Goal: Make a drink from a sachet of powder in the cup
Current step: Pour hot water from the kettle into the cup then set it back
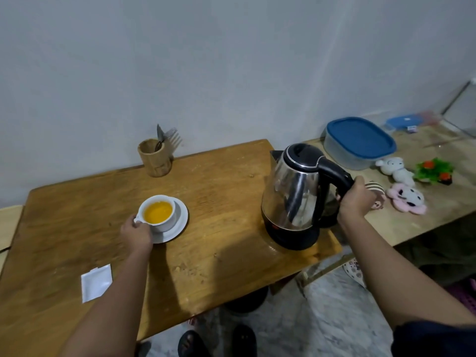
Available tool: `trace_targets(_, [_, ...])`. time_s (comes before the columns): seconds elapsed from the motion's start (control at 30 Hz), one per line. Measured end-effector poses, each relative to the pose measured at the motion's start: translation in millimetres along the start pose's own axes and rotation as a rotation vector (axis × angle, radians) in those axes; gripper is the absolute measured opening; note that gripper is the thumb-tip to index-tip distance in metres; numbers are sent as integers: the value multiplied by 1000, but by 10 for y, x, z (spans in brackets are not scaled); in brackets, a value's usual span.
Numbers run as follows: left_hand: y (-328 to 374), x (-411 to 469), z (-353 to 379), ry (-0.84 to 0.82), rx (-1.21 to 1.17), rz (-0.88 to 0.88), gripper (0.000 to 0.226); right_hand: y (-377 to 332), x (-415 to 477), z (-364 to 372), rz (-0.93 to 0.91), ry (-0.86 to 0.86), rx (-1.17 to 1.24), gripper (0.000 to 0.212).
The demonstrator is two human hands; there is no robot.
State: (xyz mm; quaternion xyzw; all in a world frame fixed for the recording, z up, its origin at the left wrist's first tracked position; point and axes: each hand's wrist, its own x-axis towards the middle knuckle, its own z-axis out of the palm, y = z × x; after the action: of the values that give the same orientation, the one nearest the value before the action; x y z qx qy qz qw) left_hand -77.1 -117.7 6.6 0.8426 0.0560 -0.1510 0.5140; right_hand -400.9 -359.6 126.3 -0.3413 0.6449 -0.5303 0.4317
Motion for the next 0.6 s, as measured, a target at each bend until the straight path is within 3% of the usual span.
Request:
trace_targets(0.23, [11,-21,62,28,4,-23,42,120,148,-123,10,-11,69,24])
trace_targets(0.6, [-13,-16,82,43,-40,-51,43,211,362,-225,-52,-38,98,31])
